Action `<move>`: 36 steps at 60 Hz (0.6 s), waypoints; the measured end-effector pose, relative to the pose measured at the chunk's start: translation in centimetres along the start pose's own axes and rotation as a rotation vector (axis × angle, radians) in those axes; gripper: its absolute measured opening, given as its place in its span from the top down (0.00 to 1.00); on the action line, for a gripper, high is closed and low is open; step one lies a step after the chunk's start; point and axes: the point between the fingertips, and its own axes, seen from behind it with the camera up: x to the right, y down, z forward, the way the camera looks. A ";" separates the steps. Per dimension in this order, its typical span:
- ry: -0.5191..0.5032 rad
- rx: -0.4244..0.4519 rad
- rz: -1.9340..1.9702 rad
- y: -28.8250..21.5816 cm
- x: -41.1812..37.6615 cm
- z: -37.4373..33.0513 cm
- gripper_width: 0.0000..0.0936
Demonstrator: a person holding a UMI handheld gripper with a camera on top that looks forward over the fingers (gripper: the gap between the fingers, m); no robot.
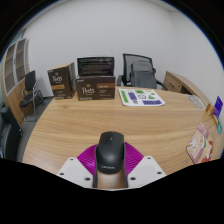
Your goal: Arrange mouse
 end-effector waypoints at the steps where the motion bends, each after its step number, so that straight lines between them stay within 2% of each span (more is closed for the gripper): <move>1: -0.001 -0.003 -0.004 0.0 0.0 -0.1 0.63; 8: -0.014 0.008 -0.006 -1.5 0.6 -1.8 0.63; 19: -0.015 0.086 0.007 -7.5 4.7 -7.4 0.63; 27: 0.035 0.147 0.051 -11.5 11.3 -11.7 0.63; 36: 0.143 0.188 0.086 -13.6 21.5 -15.2 0.63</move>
